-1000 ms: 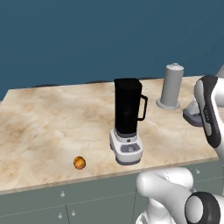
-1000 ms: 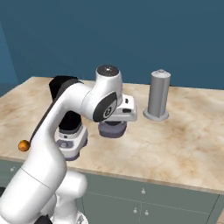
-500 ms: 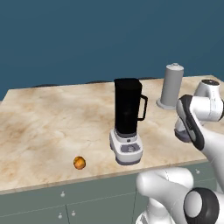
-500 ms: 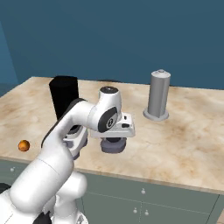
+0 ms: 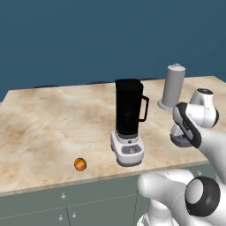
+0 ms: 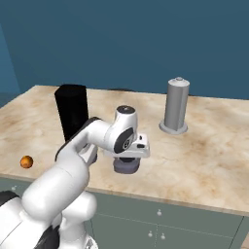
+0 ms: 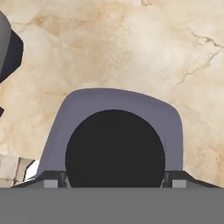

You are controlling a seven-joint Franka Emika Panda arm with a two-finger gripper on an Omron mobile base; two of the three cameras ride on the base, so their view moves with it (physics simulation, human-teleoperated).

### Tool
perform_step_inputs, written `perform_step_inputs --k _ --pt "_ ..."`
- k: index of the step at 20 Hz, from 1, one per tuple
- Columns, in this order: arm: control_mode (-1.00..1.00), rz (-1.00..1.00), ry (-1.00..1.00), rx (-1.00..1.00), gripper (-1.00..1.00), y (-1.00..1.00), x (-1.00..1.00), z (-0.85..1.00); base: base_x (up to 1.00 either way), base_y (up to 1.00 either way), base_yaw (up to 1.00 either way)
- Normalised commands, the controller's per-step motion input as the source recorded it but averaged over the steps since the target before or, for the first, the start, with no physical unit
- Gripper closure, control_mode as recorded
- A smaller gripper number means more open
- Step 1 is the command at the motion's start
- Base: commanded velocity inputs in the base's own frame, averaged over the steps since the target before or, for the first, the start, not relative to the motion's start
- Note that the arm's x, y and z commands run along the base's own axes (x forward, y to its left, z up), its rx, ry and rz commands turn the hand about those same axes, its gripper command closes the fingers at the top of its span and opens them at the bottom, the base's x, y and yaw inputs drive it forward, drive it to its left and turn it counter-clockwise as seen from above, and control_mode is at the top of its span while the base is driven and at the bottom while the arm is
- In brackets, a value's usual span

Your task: Open the blender lid, put the peach in the blender, close the lid, and start the blender.

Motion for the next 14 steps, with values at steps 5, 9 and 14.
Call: perform_step_inputs --k 5,9,14 --pt "-1.0 0.0 0.0 0.09 1.0 0.0 0.27 -0.3 0.0 0.0 0.0" --pt "-1.0 0.0 0.0 0.05 1.0 0.0 0.32 -0.28 0.0 0.0 0.0" --pt "-1.0 0.0 0.01 0.0 1.0 0.03 0.26 -0.41 0.0 0.0 0.0"
